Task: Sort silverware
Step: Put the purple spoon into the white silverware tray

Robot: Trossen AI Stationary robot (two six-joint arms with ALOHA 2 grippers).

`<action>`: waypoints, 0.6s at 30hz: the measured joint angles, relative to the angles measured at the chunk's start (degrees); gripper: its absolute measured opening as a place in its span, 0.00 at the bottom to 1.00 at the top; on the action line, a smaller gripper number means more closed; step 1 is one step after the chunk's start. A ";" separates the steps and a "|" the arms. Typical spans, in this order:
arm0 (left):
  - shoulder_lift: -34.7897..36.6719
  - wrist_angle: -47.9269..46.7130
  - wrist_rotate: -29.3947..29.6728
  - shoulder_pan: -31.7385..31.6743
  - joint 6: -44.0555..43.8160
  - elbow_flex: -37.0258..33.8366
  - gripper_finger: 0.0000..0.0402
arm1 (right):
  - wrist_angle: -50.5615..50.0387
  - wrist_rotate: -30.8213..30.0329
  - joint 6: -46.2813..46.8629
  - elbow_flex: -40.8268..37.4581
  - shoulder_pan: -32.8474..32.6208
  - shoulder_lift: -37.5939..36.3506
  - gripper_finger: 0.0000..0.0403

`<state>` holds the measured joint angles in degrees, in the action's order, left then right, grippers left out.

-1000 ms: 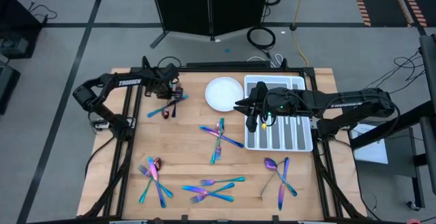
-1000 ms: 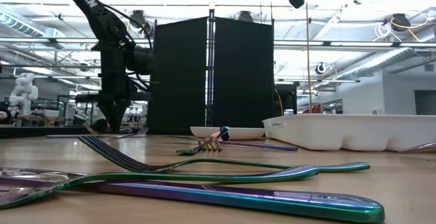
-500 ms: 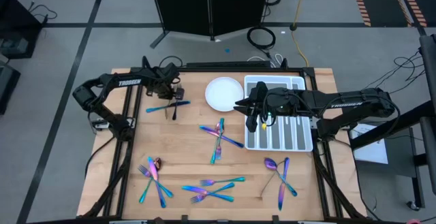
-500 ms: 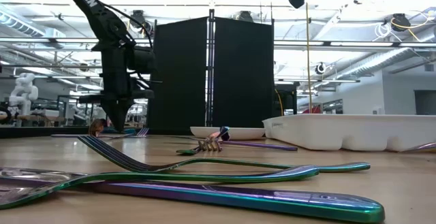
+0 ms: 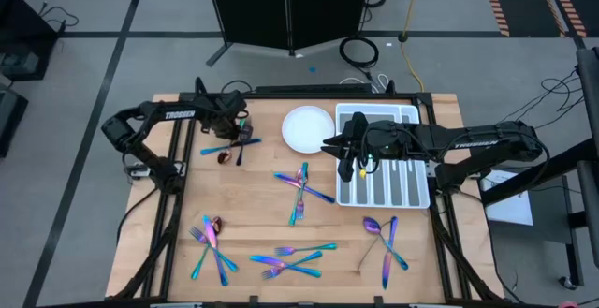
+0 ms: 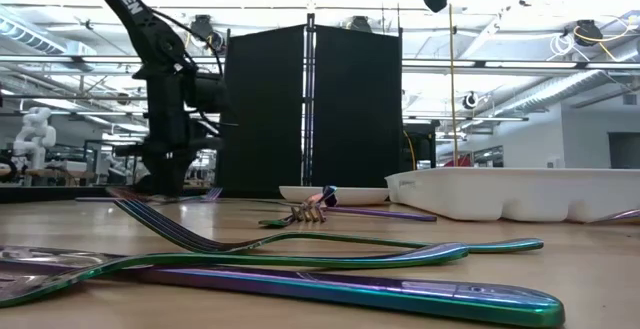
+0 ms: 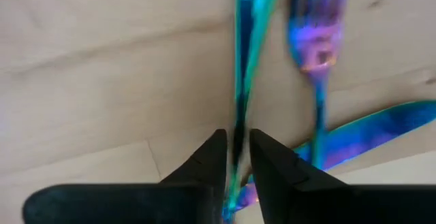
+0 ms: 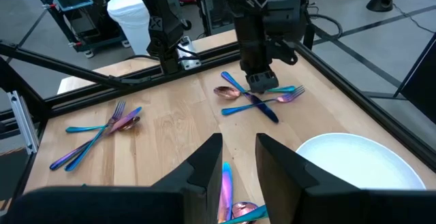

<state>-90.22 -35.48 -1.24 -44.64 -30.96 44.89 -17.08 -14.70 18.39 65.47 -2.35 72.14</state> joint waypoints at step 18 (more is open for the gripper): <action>1.02 -6.69 -0.37 1.96 3.04 1.25 0.20 | -1.25 0.00 0.70 0.00 0.00 -0.02 0.20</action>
<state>-89.20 -42.17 -1.61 -42.69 -27.92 46.15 -18.33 -14.70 19.09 65.47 -2.35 72.12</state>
